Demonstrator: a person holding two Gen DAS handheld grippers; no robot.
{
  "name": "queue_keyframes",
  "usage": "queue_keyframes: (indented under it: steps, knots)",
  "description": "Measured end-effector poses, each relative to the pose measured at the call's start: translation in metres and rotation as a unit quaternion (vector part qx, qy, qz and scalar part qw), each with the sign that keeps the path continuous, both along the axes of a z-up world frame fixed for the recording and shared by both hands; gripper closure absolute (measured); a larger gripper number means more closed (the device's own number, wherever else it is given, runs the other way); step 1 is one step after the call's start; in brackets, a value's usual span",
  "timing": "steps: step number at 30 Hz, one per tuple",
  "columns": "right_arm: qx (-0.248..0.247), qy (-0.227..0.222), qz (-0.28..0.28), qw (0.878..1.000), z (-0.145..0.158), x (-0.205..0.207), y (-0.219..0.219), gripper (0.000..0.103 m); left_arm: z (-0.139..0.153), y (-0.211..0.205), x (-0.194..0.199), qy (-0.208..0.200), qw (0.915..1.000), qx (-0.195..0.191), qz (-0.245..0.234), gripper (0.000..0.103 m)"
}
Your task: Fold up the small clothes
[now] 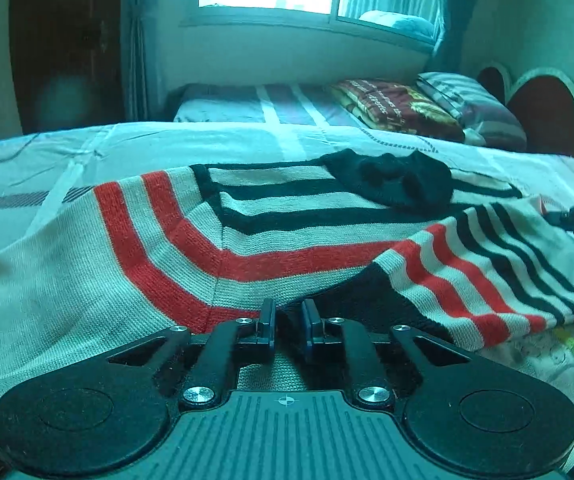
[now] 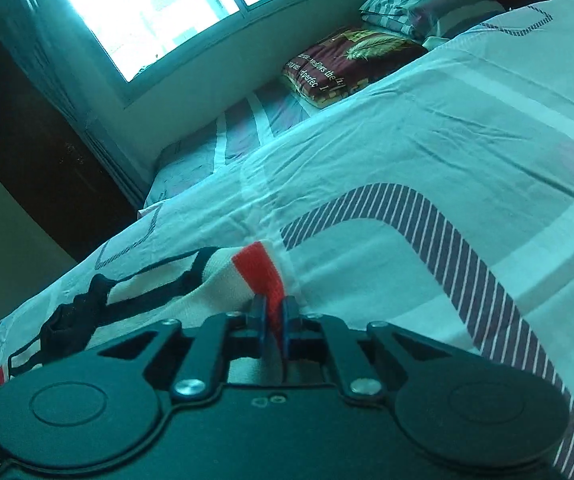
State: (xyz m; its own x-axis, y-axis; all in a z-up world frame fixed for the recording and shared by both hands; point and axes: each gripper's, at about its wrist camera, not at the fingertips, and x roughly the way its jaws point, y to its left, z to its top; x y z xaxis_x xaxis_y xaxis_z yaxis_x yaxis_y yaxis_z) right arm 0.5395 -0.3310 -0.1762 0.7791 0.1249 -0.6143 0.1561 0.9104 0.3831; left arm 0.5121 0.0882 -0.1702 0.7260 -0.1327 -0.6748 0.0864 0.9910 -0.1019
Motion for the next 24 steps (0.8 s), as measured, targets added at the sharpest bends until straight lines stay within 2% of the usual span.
queue_keyframes:
  steps: [1, 2, 3, 4, 6, 8, 10, 12, 13, 14, 15, 18, 19, 20, 21, 24]
  knots:
    - [-0.019, 0.001, 0.000, 1.000, 0.007, -0.002, 0.005, 0.092, 0.003, 0.004, 0.000, 0.000, 1.0000, -0.005, 0.006, 0.084]
    - [-0.044, -0.010, -0.004, 0.999, 0.014, -0.008, 0.010, 0.079, 0.009, 0.006, -0.003, -0.009, 0.9997, 0.008, 0.022, 0.082]
    - [-0.078, -0.034, -0.001, 0.996, 0.024, -0.012, 0.017, 0.075, 0.018, 0.004, -0.005, -0.028, 0.9987, 0.024, 0.036, 0.078]
    - [-0.096, -0.051, 0.010, 0.994, 0.029, -0.016, 0.023, 0.073, 0.026, 0.000, -0.005, -0.045, 0.9981, 0.021, 0.035, 0.073]
    - [-0.105, -0.050, 0.027, 0.993, 0.031, -0.012, 0.030, 0.074, 0.037, -0.020, 0.003, -0.062, 0.9980, -0.009, 0.002, 0.054]
    - [-0.103, -0.032, 0.046, 0.993, 0.023, -0.002, 0.039, 0.079, 0.038, -0.059, 0.014, -0.070, 0.9960, -0.015, -0.053, 0.053]
    - [-0.115, -0.003, 0.061, 0.992, 0.010, 0.009, 0.050, 0.081, 0.028, -0.096, 0.026, -0.060, 0.9931, -0.021, -0.099, 0.052]
    - [-0.146, -0.006, 0.058, 0.988, 0.010, 0.007, 0.060, 0.083, 0.009, -0.118, 0.039, -0.031, 0.9923, -0.015, -0.119, 0.052]
    - [-0.150, -0.001, 0.052, 0.987, 0.014, 0.005, 0.063, 0.083, -0.001, -0.125, 0.042, -0.019, 0.9925, -0.001, -0.121, 0.052]
    - [-0.150, -0.007, 0.054, 0.987, 0.019, 0.001, 0.065, 0.081, -0.004, -0.125, 0.038, -0.036, 0.9915, 0.006, -0.125, 0.051]
    - [-0.146, -0.023, 0.075, 0.986, 0.025, -0.006, 0.069, 0.081, -0.002, -0.123, 0.036, -0.032, 0.9915, 0.008, -0.126, 0.051]
    - [-0.176, -0.051, 0.156, 0.971, 0.028, -0.028, 0.100, 0.082, 0.011, -0.116, 0.022, -0.049, 0.9925, 0.013, -0.111, 0.051]
    - [-0.185, -0.040, 0.175, 0.966, 0.022, -0.029, 0.111, 0.085, 0.009, -0.115, 0.022, -0.040, 0.9925, 0.023, -0.113, 0.051]
    - [-0.196, -0.015, 0.181, 0.964, 0.012, -0.024, 0.118, 0.086, 0.002, -0.112, 0.027, -0.023, 0.9928, 0.034, -0.113, 0.051]
    - [-0.210, -0.018, 0.177, 0.961, 0.003, -0.026, 0.122, 0.087, 0.000, -0.107, 0.025, -0.030, 0.9924, 0.027, -0.116, 0.051]
    - [-0.204, -0.012, 0.160, 0.966, 0.016, -0.030, 0.123, 0.089, 0.009, -0.093, 0.015, -0.038, 0.9925, 0.037, -0.110, 0.051]
